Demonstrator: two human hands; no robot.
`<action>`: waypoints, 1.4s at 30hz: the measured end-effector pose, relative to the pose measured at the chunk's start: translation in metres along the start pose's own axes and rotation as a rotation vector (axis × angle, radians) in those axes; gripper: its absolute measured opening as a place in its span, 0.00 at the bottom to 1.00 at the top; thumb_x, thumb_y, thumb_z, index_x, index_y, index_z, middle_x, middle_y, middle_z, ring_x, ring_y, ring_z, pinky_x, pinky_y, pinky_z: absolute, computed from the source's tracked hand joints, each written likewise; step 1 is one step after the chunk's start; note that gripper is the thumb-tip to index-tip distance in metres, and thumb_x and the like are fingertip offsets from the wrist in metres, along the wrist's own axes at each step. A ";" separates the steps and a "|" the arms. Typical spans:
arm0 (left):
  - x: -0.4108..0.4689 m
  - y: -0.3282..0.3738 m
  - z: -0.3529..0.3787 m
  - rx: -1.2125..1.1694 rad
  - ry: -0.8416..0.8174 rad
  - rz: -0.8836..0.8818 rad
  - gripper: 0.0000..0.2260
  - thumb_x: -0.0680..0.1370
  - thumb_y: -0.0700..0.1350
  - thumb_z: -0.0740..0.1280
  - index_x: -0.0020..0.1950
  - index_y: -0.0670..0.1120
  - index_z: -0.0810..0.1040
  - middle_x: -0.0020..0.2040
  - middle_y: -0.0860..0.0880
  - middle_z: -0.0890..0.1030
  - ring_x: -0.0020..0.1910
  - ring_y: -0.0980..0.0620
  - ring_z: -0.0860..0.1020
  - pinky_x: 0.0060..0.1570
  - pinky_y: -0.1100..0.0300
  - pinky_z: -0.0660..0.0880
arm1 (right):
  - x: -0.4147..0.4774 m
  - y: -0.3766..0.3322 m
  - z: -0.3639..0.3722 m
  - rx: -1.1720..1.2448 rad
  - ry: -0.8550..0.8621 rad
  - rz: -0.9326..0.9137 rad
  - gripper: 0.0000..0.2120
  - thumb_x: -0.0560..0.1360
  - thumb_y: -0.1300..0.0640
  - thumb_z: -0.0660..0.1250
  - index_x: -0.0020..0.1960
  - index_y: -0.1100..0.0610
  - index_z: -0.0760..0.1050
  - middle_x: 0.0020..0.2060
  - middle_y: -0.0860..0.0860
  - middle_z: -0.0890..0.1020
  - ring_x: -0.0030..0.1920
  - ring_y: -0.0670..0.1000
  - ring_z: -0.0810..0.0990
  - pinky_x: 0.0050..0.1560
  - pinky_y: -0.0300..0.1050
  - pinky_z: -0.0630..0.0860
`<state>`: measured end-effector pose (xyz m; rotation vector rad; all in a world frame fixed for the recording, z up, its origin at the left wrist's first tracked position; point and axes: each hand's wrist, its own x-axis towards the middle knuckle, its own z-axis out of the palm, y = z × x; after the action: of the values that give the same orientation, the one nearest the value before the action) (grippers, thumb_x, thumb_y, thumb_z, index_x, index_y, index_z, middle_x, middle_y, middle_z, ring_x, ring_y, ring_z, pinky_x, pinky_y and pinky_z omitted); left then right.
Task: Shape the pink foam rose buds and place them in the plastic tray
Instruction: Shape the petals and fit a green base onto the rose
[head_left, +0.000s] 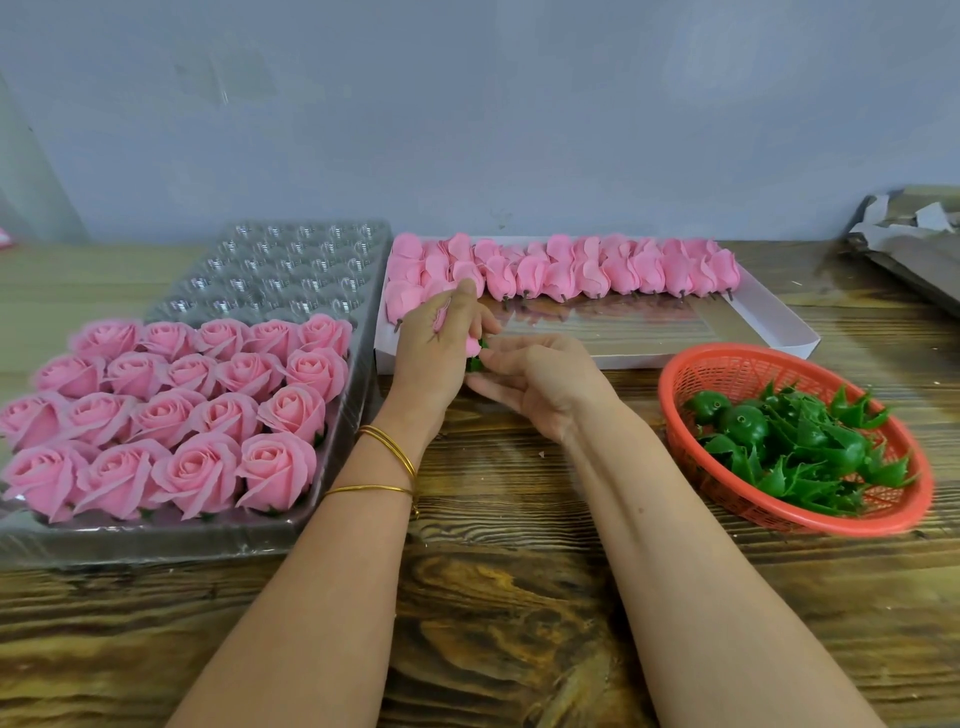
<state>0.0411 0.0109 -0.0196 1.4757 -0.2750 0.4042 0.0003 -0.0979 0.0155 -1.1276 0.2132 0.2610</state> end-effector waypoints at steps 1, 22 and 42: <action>0.000 0.000 0.000 -0.003 0.003 -0.003 0.21 0.80 0.52 0.58 0.26 0.54 0.71 0.33 0.52 0.81 0.38 0.56 0.78 0.47 0.72 0.72 | 0.000 0.001 0.001 -0.001 -0.002 -0.011 0.10 0.74 0.77 0.63 0.40 0.66 0.77 0.30 0.55 0.83 0.30 0.51 0.84 0.37 0.42 0.83; 0.000 0.003 0.000 -0.004 0.016 -0.012 0.21 0.80 0.52 0.58 0.26 0.54 0.71 0.34 0.53 0.82 0.40 0.58 0.79 0.47 0.69 0.72 | 0.005 0.000 0.001 0.137 -0.032 0.055 0.07 0.75 0.70 0.61 0.45 0.65 0.77 0.30 0.58 0.82 0.32 0.54 0.84 0.39 0.46 0.84; -0.002 0.005 0.001 0.001 -0.025 -0.011 0.21 0.82 0.50 0.58 0.30 0.52 0.79 0.35 0.54 0.83 0.41 0.59 0.80 0.49 0.68 0.72 | 0.009 0.003 -0.003 0.108 -0.020 0.030 0.11 0.72 0.80 0.62 0.50 0.71 0.77 0.49 0.63 0.81 0.46 0.57 0.82 0.47 0.48 0.83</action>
<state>0.0374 0.0101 -0.0155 1.4839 -0.2867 0.3771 0.0078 -0.0986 0.0091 -1.0154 0.2240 0.2835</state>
